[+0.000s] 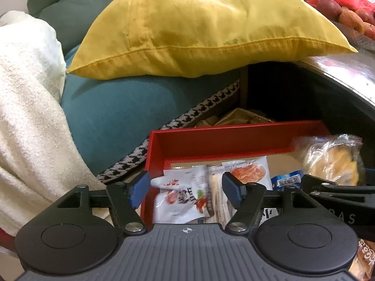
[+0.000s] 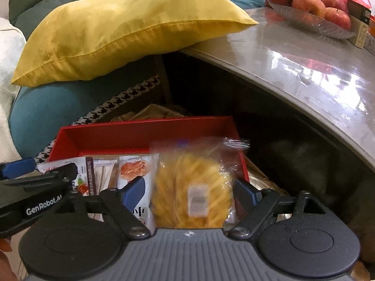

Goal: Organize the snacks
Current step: 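Lower both packets into the red tray and open both tools, then grasp the red candy bag with the left tool while the right tool moves toward the spicy strip packet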

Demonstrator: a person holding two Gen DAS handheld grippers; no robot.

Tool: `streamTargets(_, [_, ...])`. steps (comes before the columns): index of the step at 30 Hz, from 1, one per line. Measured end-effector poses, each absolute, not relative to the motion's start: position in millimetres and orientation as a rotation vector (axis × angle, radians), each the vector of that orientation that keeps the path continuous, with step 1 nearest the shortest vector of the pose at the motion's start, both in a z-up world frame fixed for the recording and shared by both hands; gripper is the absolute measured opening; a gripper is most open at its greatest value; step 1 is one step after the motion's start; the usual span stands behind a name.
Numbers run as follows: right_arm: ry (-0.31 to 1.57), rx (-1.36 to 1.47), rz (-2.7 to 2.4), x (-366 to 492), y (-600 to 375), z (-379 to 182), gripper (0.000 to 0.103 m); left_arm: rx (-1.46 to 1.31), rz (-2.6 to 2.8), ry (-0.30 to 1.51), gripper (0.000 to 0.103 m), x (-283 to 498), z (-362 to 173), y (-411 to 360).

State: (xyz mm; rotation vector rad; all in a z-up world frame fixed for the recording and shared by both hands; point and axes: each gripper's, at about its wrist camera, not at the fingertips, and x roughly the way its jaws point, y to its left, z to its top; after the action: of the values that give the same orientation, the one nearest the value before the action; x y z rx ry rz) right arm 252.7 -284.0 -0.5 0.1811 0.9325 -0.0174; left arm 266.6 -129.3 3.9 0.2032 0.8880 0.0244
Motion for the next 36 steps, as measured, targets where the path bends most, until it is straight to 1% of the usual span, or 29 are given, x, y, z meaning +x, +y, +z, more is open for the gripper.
streamTargets(5, [0.921, 0.185, -0.020, 252.3, -282.7, 2.0, 0.081, 0.202, 0.021, 0.878, 0.078, 265.4, 6.4, -131.0])
streamTargets(18, [0.898, 0.157, -0.057, 236.9, -288.1, 13.8, 0.081, 0.185, -0.020, 0.878, 0.079, 254.7, 13.9, -134.4])
streamTargets(23, [0.901, 0.135, -0.083, 214.2, -298.6, 17.0, 0.081, 0.186, -0.064, 0.873, 0.082, 242.0, 18.5, -141.4])
streamTargets(36, [0.941, 0.152, -0.140, 124.7, -320.4, 10.1, 0.082, 0.227, -0.205, 0.866, 0.084, 194.3, 24.0, -161.8])
